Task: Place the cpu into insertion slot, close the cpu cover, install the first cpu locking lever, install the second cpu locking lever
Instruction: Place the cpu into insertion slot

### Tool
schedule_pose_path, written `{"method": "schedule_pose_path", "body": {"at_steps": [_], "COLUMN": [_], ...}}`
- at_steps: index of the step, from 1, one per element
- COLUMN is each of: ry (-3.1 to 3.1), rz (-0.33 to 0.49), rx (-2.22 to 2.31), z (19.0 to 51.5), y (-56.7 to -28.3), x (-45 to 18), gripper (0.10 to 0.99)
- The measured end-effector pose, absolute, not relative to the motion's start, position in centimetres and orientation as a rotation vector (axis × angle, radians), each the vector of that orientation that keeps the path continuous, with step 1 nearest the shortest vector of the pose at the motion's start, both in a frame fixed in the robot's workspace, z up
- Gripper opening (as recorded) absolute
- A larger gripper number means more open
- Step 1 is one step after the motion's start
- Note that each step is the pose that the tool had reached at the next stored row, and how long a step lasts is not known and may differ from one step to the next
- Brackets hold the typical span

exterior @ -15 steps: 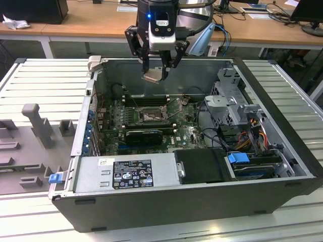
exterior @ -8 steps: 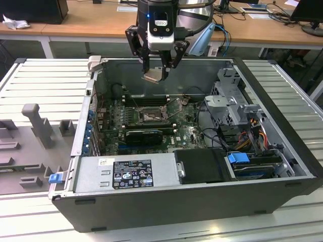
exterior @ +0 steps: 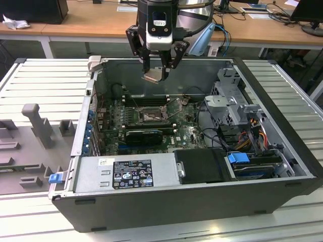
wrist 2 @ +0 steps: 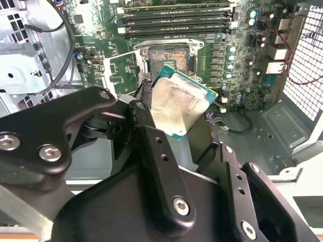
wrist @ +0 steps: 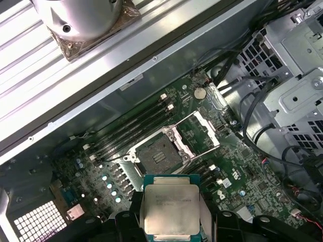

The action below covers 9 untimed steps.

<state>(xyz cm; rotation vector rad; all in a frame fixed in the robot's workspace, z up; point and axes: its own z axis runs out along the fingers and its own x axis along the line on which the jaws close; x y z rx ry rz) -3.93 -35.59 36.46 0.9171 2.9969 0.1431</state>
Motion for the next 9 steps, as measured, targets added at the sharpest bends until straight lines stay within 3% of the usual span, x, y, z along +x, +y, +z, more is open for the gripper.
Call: {"method": "schedule_pose_path", "body": {"at_steps": [9], "ry": [2.979], "rz": [0.143], "rx": [0.968], "z": [36.45], "y": [-35.59], "x": [-3.93], "gripper": [0.529]}}
